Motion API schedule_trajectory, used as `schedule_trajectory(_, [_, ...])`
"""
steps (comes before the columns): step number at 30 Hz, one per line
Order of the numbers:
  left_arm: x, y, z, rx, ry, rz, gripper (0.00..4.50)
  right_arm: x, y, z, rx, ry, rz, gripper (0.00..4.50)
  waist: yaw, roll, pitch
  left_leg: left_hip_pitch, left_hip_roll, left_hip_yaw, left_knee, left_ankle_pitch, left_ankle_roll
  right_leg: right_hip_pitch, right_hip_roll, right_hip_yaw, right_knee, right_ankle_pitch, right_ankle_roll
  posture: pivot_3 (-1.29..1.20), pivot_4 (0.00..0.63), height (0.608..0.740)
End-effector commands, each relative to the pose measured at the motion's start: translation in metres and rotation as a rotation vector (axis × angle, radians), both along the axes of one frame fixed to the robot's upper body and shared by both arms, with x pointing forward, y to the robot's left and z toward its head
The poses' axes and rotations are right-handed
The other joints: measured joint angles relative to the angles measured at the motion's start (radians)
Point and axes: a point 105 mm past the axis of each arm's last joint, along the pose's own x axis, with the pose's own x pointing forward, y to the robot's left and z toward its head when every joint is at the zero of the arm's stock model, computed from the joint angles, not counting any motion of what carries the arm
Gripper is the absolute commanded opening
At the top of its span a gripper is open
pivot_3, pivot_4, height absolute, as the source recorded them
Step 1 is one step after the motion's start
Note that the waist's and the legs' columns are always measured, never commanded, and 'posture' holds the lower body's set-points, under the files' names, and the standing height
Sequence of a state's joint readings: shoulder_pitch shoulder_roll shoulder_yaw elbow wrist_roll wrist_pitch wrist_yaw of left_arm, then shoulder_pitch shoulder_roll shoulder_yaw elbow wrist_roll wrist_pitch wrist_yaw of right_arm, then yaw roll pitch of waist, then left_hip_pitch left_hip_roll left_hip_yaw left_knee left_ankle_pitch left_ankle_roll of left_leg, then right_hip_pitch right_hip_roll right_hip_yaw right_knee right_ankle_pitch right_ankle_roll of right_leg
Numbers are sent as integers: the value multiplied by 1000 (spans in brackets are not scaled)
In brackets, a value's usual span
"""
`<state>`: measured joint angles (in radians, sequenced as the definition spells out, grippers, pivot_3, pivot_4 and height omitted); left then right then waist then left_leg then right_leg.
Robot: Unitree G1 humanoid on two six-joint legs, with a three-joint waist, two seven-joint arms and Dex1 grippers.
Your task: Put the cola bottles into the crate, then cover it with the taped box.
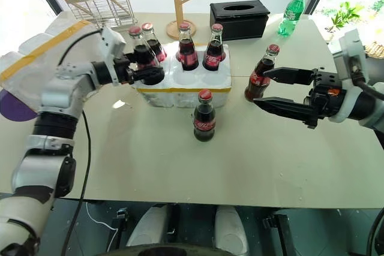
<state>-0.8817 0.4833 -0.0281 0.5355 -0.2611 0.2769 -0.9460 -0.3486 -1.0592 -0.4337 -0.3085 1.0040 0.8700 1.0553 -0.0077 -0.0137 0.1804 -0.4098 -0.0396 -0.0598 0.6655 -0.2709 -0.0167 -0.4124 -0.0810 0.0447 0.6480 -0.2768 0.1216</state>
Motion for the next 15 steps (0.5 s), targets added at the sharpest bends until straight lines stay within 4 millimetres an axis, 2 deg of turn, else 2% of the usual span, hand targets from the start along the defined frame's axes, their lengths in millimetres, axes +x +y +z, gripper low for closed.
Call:
schedule_trajectory(1, [4,3,1,30,-62,39,2685,-2,2,10,6,-48,13,4500,1,0,0,0,0,0,0,0,0,0,0,0,1,0,0,0,150,740])
schedule_trajectory(4, [4,3,-5,38,-54,42,2685,0,3,8,8,-47,12,4500,5,1,0,1,0,0,0,0,0,1,0,0,1,0,0,0,150,740])
schedule_trajectory(6, [-1,4,-1,12,-46,20,3731,1,4,6,12,-43,11,4500,5,1,0,2,0,0,1,0,0,3,0,0,1,1,1,0,150,740])
schedule_trajectory(8, [-7,5,4,-8,-45,-5,4459,1,5,3,13,-38,13,4500,2,1,0,2,0,0,1,0,0,3,0,0,1,1,1,0,150,740])
schedule_trajectory(11, [-18,8,17,-57,-45,-38,4459,2,5,0,11,-33,13,4500,-3,1,0,2,0,0,1,0,0,2,0,0,1,1,1,0,150,740])
schedule_trajectory(15, [-35,16,49,-175,-62,-56,4459,4,0,-7,7,-17,-6,4500,-4,0,0,1,1,0,1,0,0,1,0,0,1,1,1,0,150,740])
